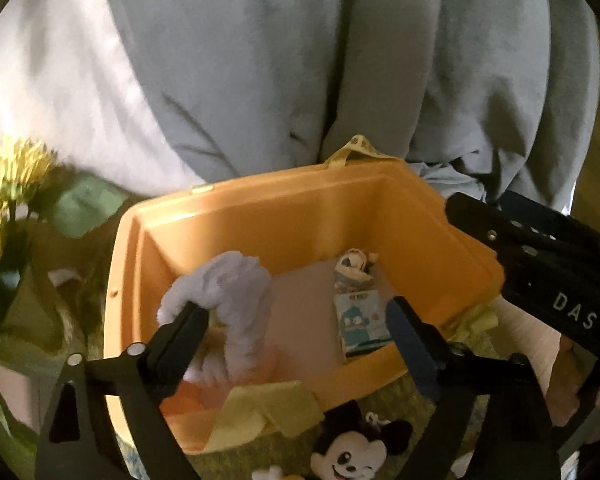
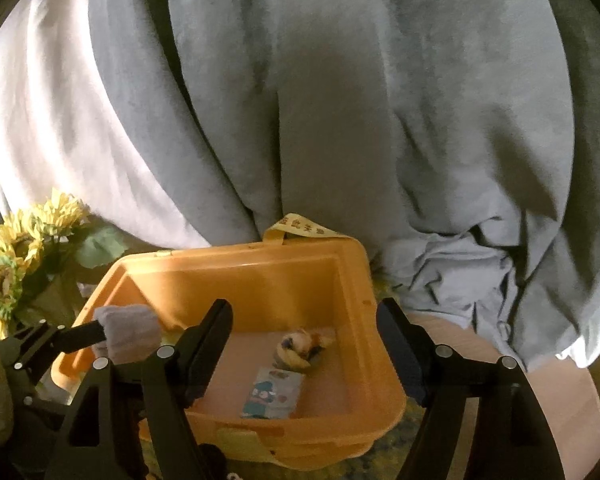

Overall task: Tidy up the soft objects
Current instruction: 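Open both tools to drop the sock and tissue pack into the crate, then move both open tools back toward the red pompom and white cloth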

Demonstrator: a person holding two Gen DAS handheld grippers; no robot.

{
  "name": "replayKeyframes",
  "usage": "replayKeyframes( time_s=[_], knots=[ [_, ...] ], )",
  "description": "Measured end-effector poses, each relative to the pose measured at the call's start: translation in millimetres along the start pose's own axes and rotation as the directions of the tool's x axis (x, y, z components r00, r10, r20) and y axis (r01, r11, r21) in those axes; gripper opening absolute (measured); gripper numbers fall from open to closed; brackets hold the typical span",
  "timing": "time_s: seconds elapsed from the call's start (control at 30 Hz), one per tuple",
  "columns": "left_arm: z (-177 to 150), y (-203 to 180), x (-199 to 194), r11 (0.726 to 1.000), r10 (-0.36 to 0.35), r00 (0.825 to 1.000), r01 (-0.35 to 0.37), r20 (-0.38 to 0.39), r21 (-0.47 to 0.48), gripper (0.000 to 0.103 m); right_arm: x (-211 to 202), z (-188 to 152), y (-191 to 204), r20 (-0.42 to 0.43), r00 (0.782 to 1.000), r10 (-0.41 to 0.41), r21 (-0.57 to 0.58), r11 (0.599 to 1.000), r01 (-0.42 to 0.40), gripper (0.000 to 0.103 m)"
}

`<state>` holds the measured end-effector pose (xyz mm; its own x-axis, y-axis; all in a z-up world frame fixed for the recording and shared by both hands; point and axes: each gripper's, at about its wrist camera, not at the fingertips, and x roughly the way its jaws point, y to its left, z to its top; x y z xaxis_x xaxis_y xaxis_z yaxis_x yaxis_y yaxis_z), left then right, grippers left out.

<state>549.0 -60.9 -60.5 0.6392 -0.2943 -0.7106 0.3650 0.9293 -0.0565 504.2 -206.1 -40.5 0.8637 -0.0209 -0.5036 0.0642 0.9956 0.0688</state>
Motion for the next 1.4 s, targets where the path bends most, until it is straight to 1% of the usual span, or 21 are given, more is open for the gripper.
replayKeyframes(
  time_s=[0.13, 0.2, 0.33, 0.43, 0.57, 0.63, 0.77, 1.1, 1.23, 1.4],
  knots=[
    [2, 1, -4, 0.999, -0.030, 0.998, 0.029, -0.056, -0.029, 0.092, -5, 1, -4, -0.013, 1.000, -0.006, 0.023, 1.000, 0.007, 0.075],
    [2, 0, -9, 0.999, -0.026, 0.998, 0.024, -0.063, -0.036, 0.093, -8, 0, -4, -0.018, 1.000, -0.002, 0.030, 1.000, 0.002, 0.075],
    [3, -2, -20, 0.998, -0.052, 0.996, 0.049, -0.072, -0.042, 0.093, -18, 0, -4, -0.027, 0.999, -0.018, 0.037, 0.999, 0.019, 0.075],
    [2, -5, -37, 1.000, -0.023, 0.999, 0.023, -0.028, -0.018, 0.094, -28, 0, -5, -0.024, 0.999, -0.024, 0.051, 0.998, 0.026, 0.075],
    [2, -9, -55, 1.000, -0.014, 1.000, 0.014, 0.010, -0.003, 0.095, -42, -1, -3, -0.005, 1.000, -0.026, 0.047, 0.999, 0.026, 0.075],
    [3, -11, -63, 1.000, 0.007, 0.999, -0.007, 0.032, 0.005, 0.095, -49, -2, -2, 0.006, 1.000, -0.021, 0.050, 0.999, 0.021, 0.075],
    [1, -14, -79, 1.000, 0.012, 0.997, -0.012, 0.076, -0.007, 0.095, -63, -2, -2, 0.021, 1.000, -0.023, 0.055, 0.998, 0.022, 0.075],
    [-17, -28, -127, 0.998, 0.067, 0.980, -0.068, 0.189, -0.003, 0.095, -102, -9, -3, 0.063, 0.998, -0.031, 0.057, 0.998, 0.028, 0.075],
    [-29, -36, -143, 0.996, 0.092, 0.972, -0.093, 0.217, -0.003, 0.095, -117, -17, -5, 0.072, 0.997, -0.037, 0.058, 0.998, 0.032, 0.075],
    [-46, -47, -160, 0.993, 0.113, 0.966, -0.116, 0.234, -0.003, 0.095, -132, -27, -8, 0.069, 0.997, -0.035, 0.058, 0.998, 0.031, 0.075]
  ],
)
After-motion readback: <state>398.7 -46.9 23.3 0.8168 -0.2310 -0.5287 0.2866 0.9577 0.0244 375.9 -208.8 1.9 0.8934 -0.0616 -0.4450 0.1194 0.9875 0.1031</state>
